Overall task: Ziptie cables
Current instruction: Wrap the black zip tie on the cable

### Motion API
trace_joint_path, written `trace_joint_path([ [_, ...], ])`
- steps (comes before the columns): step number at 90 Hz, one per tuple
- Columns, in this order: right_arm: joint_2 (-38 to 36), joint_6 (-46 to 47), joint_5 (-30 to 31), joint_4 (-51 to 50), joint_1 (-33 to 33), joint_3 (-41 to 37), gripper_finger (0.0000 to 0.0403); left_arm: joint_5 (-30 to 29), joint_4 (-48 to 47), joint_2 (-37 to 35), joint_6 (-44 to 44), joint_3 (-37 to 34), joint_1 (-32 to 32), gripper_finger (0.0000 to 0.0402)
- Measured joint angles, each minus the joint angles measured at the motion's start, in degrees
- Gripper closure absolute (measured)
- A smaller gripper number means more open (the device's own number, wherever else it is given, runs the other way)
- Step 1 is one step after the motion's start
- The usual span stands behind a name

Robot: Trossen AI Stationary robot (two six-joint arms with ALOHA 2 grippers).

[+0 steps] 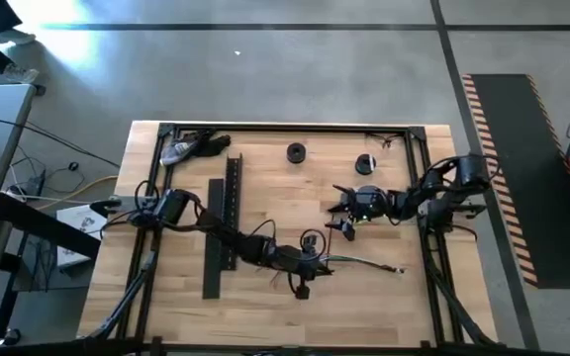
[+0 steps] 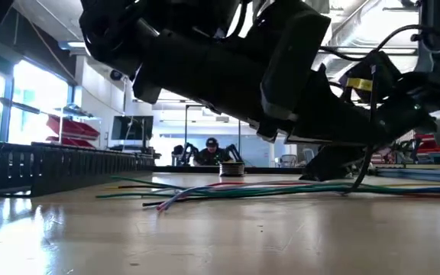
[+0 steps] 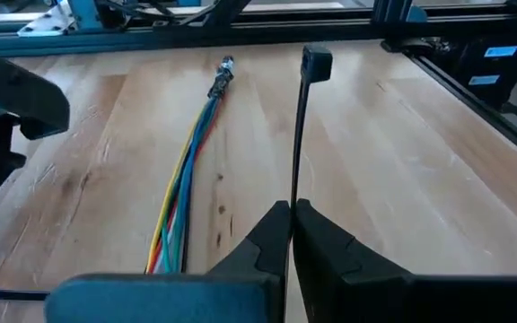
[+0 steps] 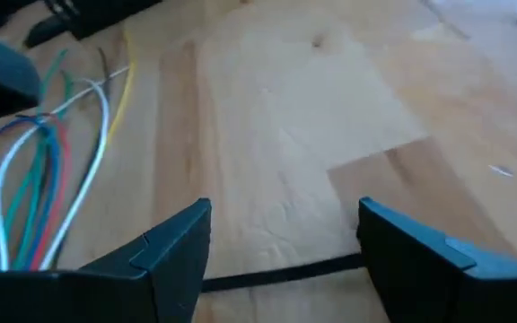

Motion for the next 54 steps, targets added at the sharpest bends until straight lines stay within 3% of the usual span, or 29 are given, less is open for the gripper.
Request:
trace_joint_path([
  [33, 0.16, 3.13, -2.96, 2.33, 6.16, -1.14, 0.0149, -0.57, -2.40, 0.00, -0.93, 0.00, 0.04, 0.0401],
  [54, 0.40, 6.66, 9.88, 4.56, 11.89, -1.22, 0.0173, -0.63, -2.92, 0.00, -1.09, 0.00, 0.02, 0.0401],
])
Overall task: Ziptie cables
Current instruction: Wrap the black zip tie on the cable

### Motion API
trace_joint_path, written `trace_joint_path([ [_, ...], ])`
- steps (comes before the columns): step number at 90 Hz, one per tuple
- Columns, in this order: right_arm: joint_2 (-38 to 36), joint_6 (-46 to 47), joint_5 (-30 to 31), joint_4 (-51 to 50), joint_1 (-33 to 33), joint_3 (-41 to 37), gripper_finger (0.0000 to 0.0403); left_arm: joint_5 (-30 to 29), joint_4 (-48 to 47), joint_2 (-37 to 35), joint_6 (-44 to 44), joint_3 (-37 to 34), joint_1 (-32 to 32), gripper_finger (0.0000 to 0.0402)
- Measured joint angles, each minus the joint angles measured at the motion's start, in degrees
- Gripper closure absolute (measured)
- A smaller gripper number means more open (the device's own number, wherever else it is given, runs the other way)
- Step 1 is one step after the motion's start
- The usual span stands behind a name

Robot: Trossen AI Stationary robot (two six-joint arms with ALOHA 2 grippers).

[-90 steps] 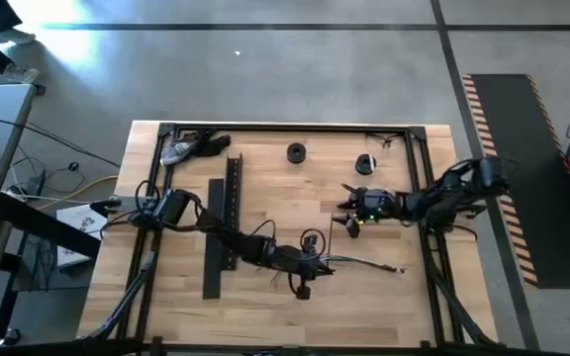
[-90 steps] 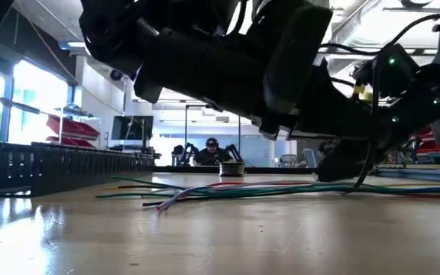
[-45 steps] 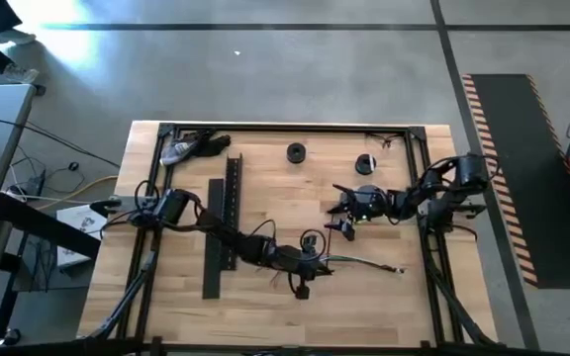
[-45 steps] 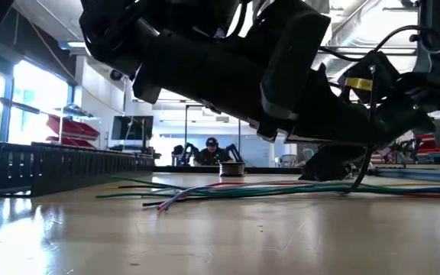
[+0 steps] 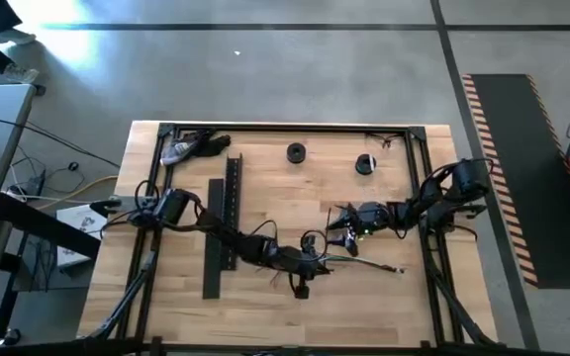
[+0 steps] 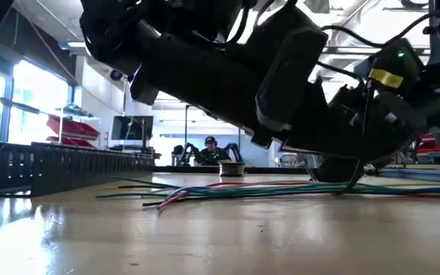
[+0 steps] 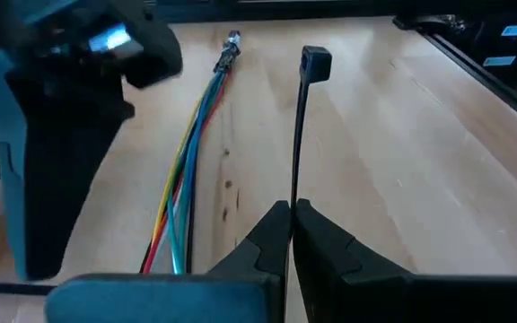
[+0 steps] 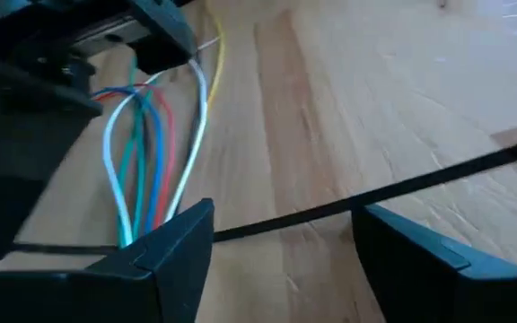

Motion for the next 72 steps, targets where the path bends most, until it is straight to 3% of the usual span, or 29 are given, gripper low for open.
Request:
trace_joint_path([
  [16, 0.02, 4.56, 5.54, 0.05, -0.33, 0.13, 0.0198, 0.00, 0.06, 0.00, 0.00, 0.00, 0.00, 0.0402],
  [28, 0.00, 6.87, 5.99, 0.25, -2.04, 0.15, 0.0194, 0.00, 0.12, 0.00, 0.03, 0.00, 0.01, 0.0402],
  [50, -0.07, 5.78, 1.13, -5.20, -5.13, 3.51, 0.0154, -0.02, 0.20, 0.00, 0.07, 0.00, 0.00, 0.0402],
  [72, 0.00, 0.76, -2.17, -7.36, -5.20, 5.59, 0.0162, -0.02, 0.24, 0.00, 0.24, 0.01, 0.00, 0.0402],
])
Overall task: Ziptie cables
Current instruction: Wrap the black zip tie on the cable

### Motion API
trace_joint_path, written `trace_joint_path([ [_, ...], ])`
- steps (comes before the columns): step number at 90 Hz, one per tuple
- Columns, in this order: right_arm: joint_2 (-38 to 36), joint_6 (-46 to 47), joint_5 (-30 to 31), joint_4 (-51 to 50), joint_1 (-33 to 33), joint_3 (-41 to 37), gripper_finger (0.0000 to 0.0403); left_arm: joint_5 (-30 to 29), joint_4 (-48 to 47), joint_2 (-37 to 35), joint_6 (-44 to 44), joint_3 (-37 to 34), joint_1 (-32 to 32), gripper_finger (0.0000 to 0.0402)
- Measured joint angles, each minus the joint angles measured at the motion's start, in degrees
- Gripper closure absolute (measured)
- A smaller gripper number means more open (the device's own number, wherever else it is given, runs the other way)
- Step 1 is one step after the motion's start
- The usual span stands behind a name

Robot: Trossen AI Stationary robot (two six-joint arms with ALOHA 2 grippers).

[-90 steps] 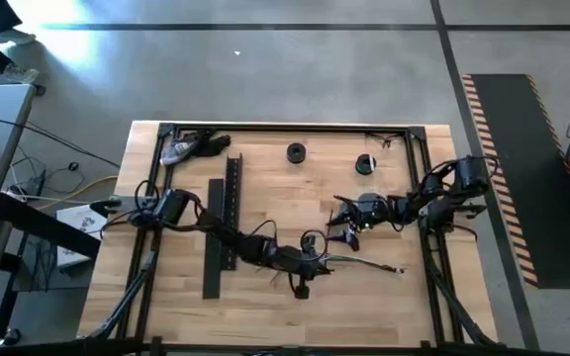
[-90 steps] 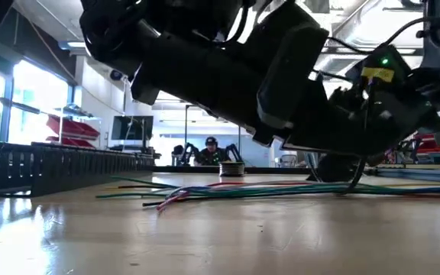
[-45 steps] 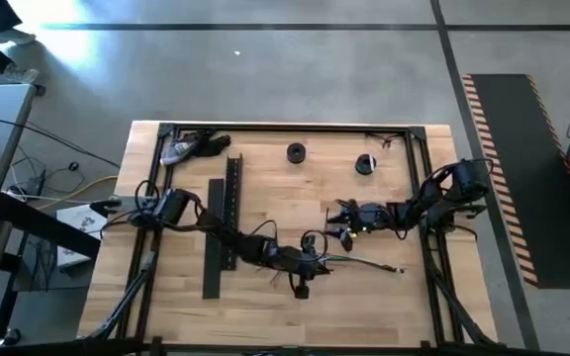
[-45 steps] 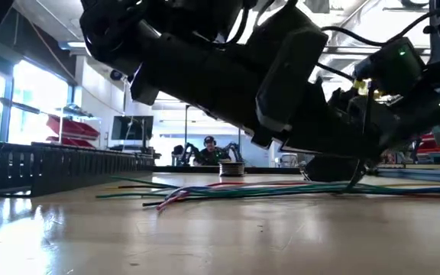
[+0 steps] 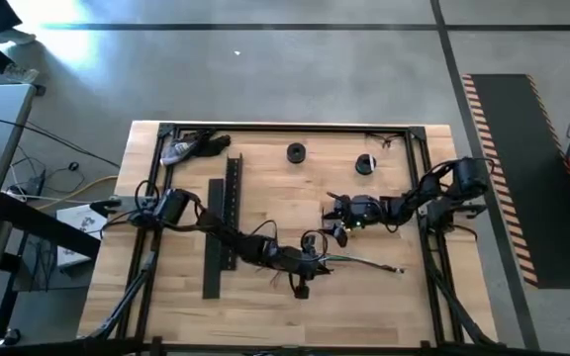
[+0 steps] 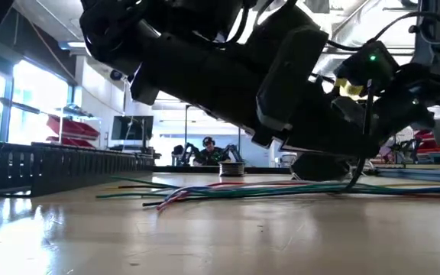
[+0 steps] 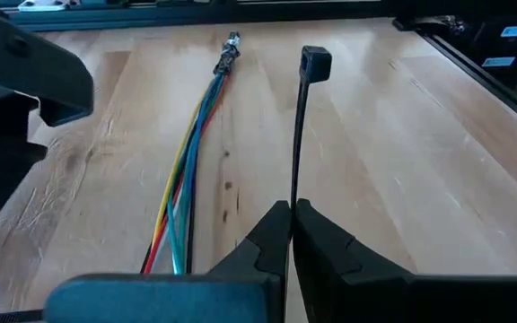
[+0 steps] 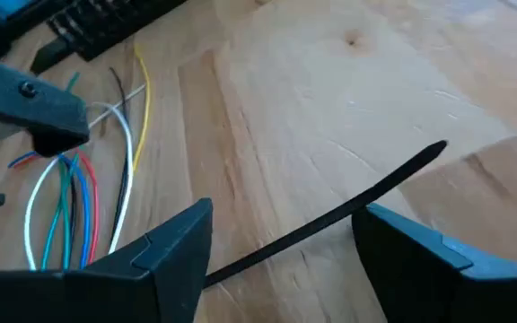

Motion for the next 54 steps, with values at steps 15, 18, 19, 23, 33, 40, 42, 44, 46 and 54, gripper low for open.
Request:
trace_joint_path([
  [15, 0.03, -2.90, -1.21, 0.13, 0.07, 0.00, 0.0190, 0.00, -0.02, 0.00, 0.00, 0.01, 0.00, 0.0402],
  [18, 0.03, -3.32, -1.27, 0.30, 0.09, 0.00, 0.0198, 0.00, -0.02, 0.00, 0.00, 0.01, 0.00, 0.0402],
  [19, 0.03, -3.44, -1.25, 0.36, 0.09, 0.00, 0.0201, 0.00, -0.02, 0.00, 0.00, 0.01, 0.00, 0.0402],
  [23, 0.04, -3.91, -0.99, 0.48, 0.09, 0.00, 0.0215, 0.00, -0.02, 0.00, -0.01, 0.01, 0.00, 0.0402],
  [33, 0.07, -4.03, 1.09, 0.48, 0.15, 0.00, 0.0257, -0.02, -0.02, 0.00, 0.23, 0.01, 0.00, 0.0402],
  [40, 0.09, -4.08, 2.45, 0.46, 0.17, 0.00, 0.0289, -0.02, -0.02, 0.00, 0.22, 0.01, 0.00, 0.0402],
  [42, 0.09, -4.07, 2.81, 0.44, 0.19, 0.00, 0.0299, -0.02, -0.02, 0.00, 0.23, 0.01, 0.00, 0.0402],
  [44, 0.09, -4.06, 3.07, 0.43, 0.20, 0.00, 0.0309, -0.02, -0.02, 0.00, 0.24, 0.01, 0.00, 0.0402],
  [46, 0.09, -4.07, 3.27, 0.43, 0.21, 0.00, 0.0318, -0.02, -0.02, 0.00, 0.24, 0.01, 0.00, 0.0402],
  [54, 0.11, -4.08, 3.52, 0.41, 0.30, 0.00, 0.0360, -0.02, -0.02, 0.00, 0.26, 0.01, 0.02, 0.0402],
])
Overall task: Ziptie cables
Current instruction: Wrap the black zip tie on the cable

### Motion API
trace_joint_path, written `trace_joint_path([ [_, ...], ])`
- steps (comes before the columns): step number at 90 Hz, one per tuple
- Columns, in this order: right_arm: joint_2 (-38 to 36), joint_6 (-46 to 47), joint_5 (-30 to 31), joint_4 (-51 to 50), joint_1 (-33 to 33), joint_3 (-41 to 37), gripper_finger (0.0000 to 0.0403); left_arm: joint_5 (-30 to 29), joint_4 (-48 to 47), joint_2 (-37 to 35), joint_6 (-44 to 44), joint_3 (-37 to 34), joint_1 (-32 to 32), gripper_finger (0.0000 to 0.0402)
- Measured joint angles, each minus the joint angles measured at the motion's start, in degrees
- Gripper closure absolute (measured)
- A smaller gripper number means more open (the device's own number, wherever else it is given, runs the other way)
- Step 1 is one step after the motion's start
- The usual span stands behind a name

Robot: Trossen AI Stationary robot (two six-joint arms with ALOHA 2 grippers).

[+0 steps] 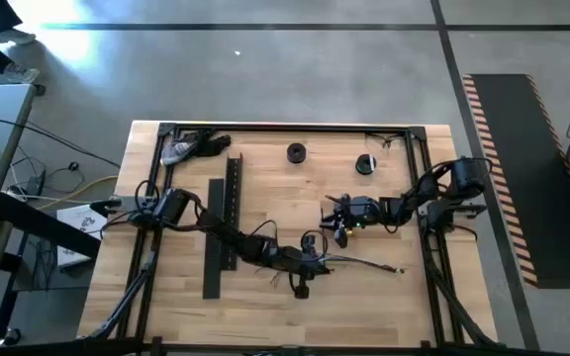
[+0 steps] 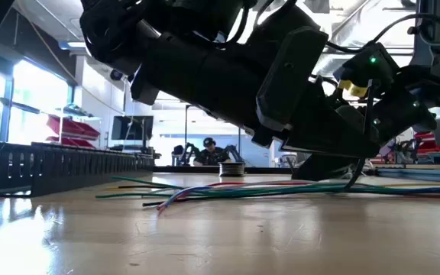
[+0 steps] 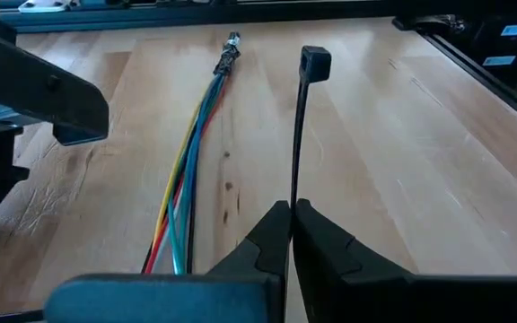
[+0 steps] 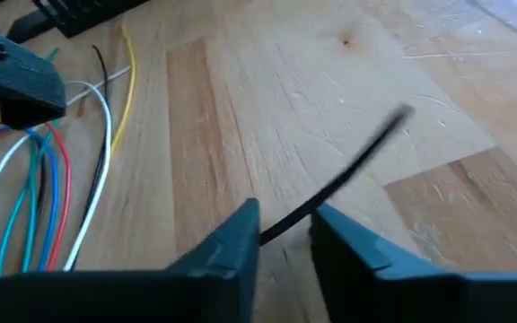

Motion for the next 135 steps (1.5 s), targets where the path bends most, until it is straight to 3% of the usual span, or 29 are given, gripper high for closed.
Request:
trace_joint_path([
  [7, 0.00, -0.06, 0.02, 0.00, 0.30, 0.00, 0.0392, -0.02, 0.00, 0.00, -0.05, 0.00, 0.00, 0.0402],
  [15, 0.00, -1.18, 2.55, 0.07, 1.80, 0.00, 0.0398, 0.39, 0.03, -0.17, -3.39, 0.00, -0.02, 0.0402],
  [45, -0.63, -18.73, 26.42, 0.31, 13.61, 0.00, 0.0403, 1.18, -3.71, -2.17, -8.55, 0.07, 0.18, 0.0402],
  [80, -0.74, -35.70, 44.85, 0.59, 26.33, 0.05, 0.0403, 4.93, -9.58, -3.66, -14.62, 0.04, 0.69, 0.0402],
  [105, -0.79, -46.66, 48.16, -0.95, 30.66, 2.60, 0.0403, 7.58, -6.87, -3.98, -16.41, 0.02, 1.75, 0.0402],
  [120, -0.79, -45.56, 54.01, -0.87, 33.87, 1.63, 0.0403, 6.88, -7.36, -4.43, -16.88, -0.05, 1.59, 0.0402],
  [135, -0.79, -45.42, 54.32, -0.49, 36.09, 1.45, 0.0403, 2.61, -6.78, -7.02, -18.16, -3.70, 0.67, 0.0402],
])
